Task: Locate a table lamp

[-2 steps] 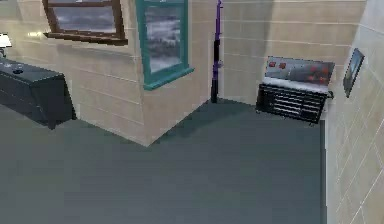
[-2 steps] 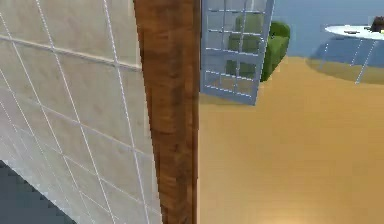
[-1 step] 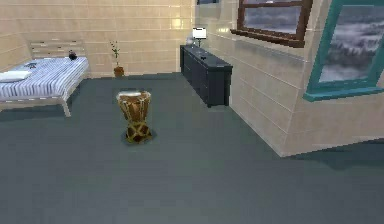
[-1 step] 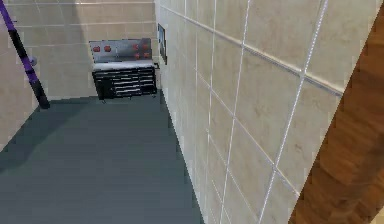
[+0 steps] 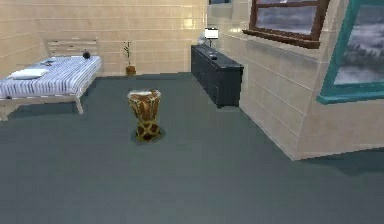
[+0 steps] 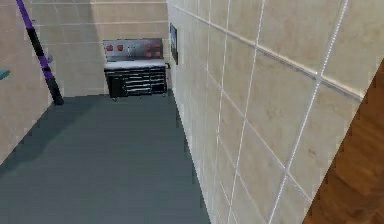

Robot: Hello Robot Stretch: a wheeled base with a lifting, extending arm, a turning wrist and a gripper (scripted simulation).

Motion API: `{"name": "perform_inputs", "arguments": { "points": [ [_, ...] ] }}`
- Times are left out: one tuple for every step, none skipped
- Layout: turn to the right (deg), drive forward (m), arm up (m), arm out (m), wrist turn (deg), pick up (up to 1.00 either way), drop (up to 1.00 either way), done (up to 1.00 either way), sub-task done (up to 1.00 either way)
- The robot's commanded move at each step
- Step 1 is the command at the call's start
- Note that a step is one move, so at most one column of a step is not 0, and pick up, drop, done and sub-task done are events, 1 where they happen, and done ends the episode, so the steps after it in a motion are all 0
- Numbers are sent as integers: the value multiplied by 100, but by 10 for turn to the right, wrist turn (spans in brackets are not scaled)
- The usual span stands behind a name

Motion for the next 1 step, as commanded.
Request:
{"name": "perform_inputs", "arguments": {
  "points": [
    [0, 100, 0, 0, 0, 0, 0, 0, 0]
  ]
}}
